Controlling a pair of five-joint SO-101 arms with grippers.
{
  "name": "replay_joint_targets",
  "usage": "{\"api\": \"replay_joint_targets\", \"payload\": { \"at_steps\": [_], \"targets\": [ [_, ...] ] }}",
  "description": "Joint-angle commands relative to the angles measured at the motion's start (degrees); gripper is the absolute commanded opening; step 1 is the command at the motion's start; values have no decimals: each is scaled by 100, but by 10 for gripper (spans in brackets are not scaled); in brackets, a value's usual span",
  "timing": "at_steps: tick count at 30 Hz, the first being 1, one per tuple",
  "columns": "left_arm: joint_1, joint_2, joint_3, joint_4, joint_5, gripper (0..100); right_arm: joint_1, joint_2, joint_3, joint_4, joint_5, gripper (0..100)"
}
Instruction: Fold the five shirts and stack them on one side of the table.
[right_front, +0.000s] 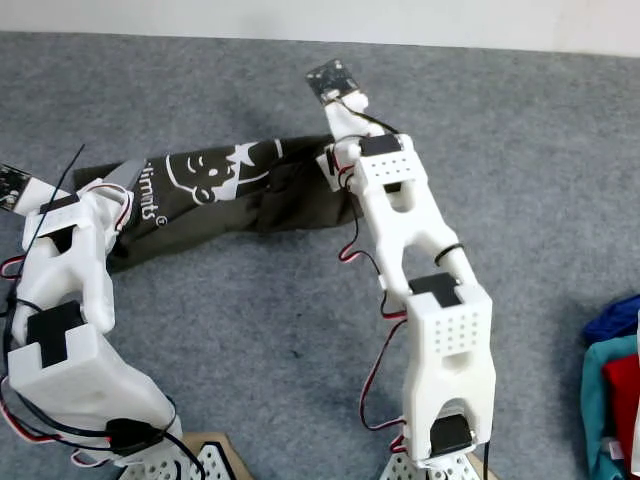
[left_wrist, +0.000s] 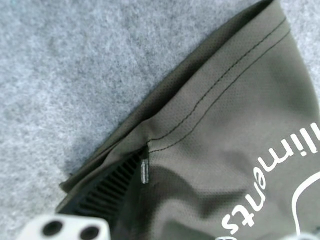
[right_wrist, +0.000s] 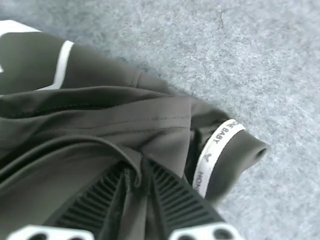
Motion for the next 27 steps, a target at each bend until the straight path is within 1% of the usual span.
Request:
{"api": "replay_joint_targets", "payload": {
  "at_steps": [1, 4, 8, 12, 14, 18, 20, 21, 25, 27],
  "targets": [
    [110, 31, -75, -105, 9, 546, 171, -31, -637, -101, 44, 148],
    [110, 31, -75, -105, 9, 546, 180, -13, -866, 189, 44, 221],
    [110, 31, -75, -105, 9, 546, 198, -48, -1270, 769, 53, 228],
    [110, 31, -75, -105, 9, 546, 163, -48, -2105, 1903, 35, 227],
    [110, 31, -75, -105, 9, 546, 31, -48, -2466, 2563, -44, 196],
    [110, 31, -75, -105, 9, 546, -110, -31, -3240, 3591, -607, 2],
    [110, 31, -75, -105, 9, 546, -92, -40, -3530, 4022, -1116, 22],
    [110, 31, -75, -105, 9, 546, -92, -40, -3688, 4303, -1266, 9],
    [110, 31, -75, -105, 9, 546, -303, -13, -4233, 5349, -1327, 8],
    [110, 31, -75, -105, 9, 546, -374, -31, -4092, 5358, -1363, 8]
  ]
}}
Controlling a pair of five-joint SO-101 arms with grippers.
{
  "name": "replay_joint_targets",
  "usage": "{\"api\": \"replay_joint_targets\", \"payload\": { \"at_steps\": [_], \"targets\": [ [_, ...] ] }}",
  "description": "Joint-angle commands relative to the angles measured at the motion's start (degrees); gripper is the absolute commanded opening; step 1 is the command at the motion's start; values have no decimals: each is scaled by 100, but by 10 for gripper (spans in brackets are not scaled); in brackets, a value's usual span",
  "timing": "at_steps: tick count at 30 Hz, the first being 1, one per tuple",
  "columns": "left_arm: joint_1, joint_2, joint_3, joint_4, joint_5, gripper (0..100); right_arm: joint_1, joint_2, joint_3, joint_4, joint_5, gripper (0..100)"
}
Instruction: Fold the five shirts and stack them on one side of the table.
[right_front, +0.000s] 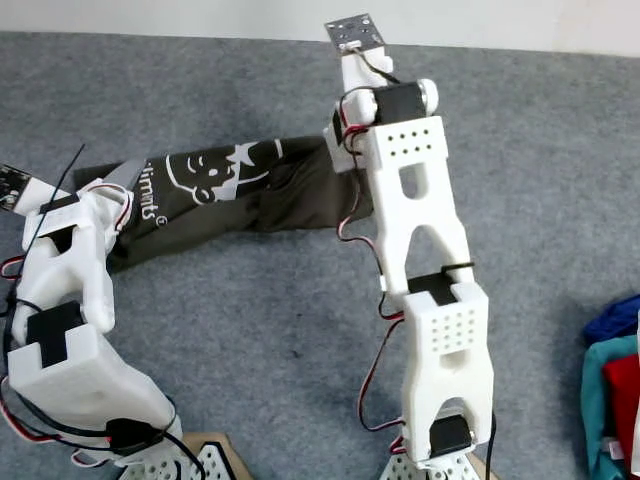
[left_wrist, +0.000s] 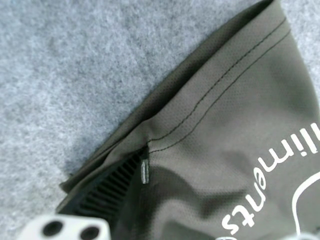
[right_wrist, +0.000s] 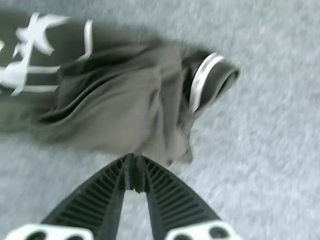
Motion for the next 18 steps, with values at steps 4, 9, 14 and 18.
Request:
{"api": "replay_joint_targets", "payload": {
  "at_steps": [4, 9, 14, 18],
  "targets": [
    [110, 31, -75, -105, 9, 546, -470, -119, 971, 207, -193, 8],
    [110, 31, -84, -105, 9, 546, -769, -127, 1587, 75, -202, 8],
    [110, 31, -84, -105, 9, 546, -778, -101, 1631, 66, -211, 8],
    [110, 31, -92, -105, 9, 546, -840, -479, 2158, 136, -413, 9]
  ]
}}
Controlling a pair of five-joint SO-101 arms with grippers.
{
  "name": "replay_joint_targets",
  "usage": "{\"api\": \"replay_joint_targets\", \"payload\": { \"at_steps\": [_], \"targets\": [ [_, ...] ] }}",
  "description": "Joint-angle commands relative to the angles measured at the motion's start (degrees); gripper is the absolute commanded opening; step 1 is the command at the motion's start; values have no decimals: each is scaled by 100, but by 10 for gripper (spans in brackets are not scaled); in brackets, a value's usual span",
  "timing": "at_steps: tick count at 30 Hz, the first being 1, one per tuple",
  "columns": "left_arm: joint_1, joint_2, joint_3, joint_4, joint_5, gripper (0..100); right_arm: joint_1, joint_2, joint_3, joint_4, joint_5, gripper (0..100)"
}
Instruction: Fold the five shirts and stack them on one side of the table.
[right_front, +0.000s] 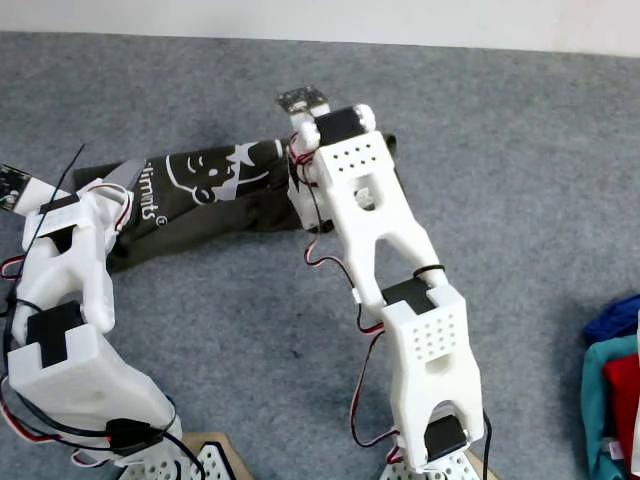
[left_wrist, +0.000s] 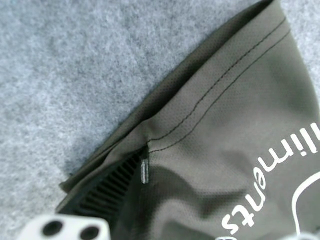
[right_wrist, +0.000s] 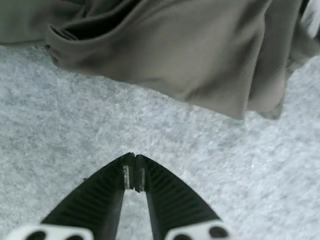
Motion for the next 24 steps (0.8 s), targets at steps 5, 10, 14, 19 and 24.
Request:
{"api": "replay_joint_targets", "payload": {
  "at_steps": [5, 10, 14, 19, 24],
  "targets": [
    [110, 40, -92, -105, 9, 546, -66, -2158, 2281, -1033, -114, 9],
    [110, 40, -92, -105, 9, 546, -66, -3486, 5068, -3679, 229, 10],
    [110, 40, -92, -105, 9, 546, -84, -3407, 5305, -4910, 299, 13],
    [110, 40, -92, -105, 9, 546, -84, -2281, 4549, -5508, 281, 9],
    [110, 40, -92, -114, 9, 546, -84, -1464, 3855, -5727, 316, 9]
  ]
}}
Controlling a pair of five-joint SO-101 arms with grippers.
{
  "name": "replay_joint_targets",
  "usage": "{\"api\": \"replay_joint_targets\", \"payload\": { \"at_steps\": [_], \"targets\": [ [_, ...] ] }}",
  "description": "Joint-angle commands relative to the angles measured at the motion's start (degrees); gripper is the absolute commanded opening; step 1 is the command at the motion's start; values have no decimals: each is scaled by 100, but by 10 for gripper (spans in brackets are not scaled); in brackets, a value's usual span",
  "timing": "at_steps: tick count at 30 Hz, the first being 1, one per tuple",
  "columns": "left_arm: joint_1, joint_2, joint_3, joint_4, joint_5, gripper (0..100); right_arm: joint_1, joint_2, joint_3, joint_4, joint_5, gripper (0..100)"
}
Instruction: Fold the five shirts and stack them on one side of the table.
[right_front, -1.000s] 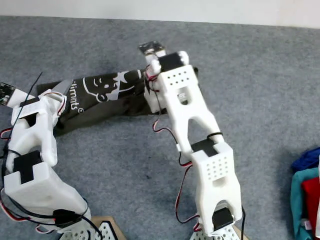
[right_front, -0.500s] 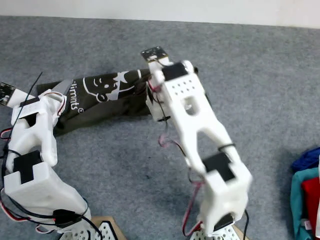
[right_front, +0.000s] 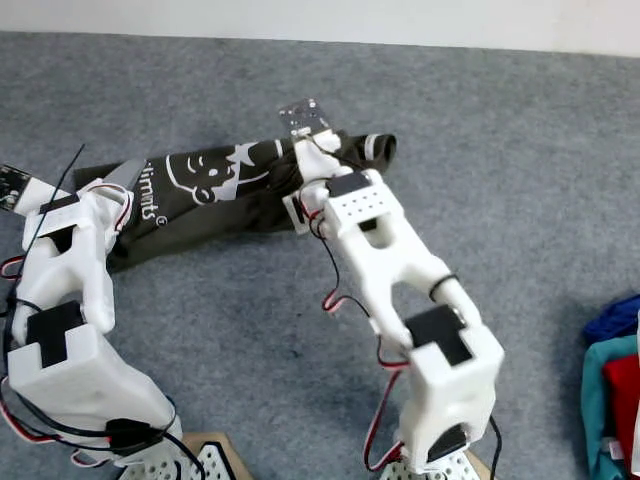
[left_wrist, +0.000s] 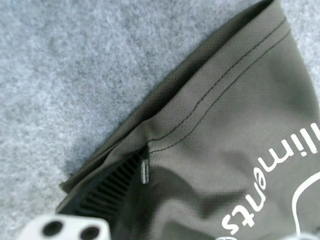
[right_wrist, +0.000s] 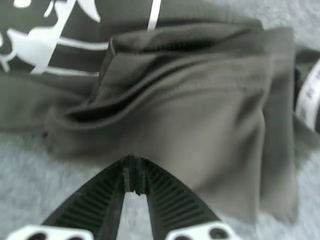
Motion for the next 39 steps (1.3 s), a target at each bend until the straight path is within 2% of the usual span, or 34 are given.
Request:
{"api": "replay_joint_targets", "payload": {
  "at_steps": [1, 11, 16, 23, 31, 34, 39],
  "targets": [
    [110, 40, -92, -114, 9, 546, -57, 198, -637, -145, 70, 9],
    [110, 40, -92, -114, 9, 546, -163, 277, -910, -769, 97, 10],
    [110, 40, -92, -114, 9, 546, -242, 295, -857, -1121, 378, 10],
    [110, 40, -84, -114, 9, 546, -224, 1024, -1244, -1244, 413, 10],
    [110, 40, -84, -114, 9, 546, -101, 1121, -2053, -822, 404, 9],
    [110, 40, -84, -114, 9, 546, -40, 655, -2000, -646, 404, 9],
    [110, 48, -92, -114, 9, 546, -66, -769, -1226, 233, 360, 9]
  ]
}}
